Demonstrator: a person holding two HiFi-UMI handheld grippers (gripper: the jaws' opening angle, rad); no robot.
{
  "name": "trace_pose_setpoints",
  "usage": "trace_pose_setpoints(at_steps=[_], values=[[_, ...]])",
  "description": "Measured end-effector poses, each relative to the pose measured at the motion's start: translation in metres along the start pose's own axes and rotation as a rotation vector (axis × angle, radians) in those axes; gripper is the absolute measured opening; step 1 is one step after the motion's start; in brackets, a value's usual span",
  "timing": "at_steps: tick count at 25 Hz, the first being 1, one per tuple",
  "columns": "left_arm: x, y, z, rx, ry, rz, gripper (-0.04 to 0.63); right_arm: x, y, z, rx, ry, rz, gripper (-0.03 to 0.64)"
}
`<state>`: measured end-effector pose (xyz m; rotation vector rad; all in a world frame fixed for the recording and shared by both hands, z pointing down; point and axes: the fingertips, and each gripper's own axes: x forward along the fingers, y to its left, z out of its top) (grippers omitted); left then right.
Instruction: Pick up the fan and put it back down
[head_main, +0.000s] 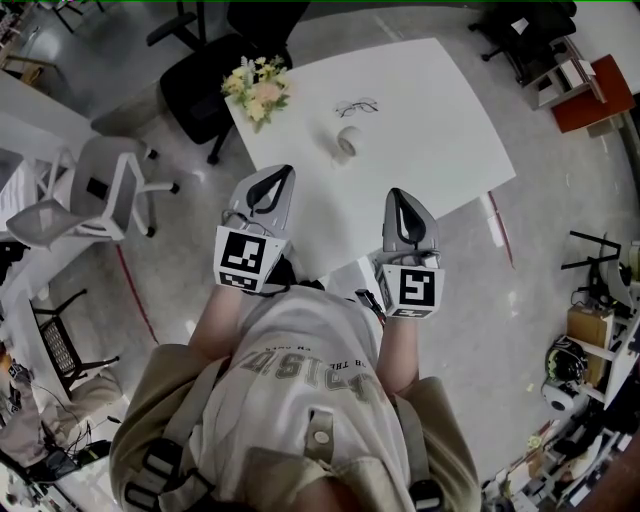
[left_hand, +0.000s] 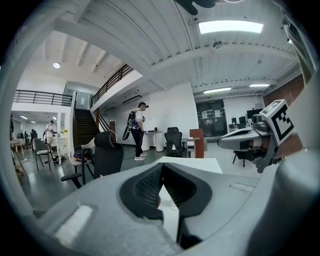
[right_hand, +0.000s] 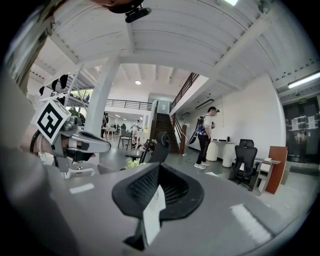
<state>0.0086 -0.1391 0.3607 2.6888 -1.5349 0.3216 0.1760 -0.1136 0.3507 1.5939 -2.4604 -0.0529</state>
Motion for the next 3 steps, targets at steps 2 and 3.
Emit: trace_pose_setpoints(at_steps=[2,3], values=[[-0.0007,-0.0004,-0.0002,-0.002,-0.004,-0.004,0.011,0.0004,0.0001,-0.0001,0.004,-0.002,0.001,0.0],[-0.0011,-0.0006,-0.0004,-0.003,-0.006,-0.005,0.01,0.0005,0.0002,-0.0002,0.005,-0.002,0.002,0.0]])
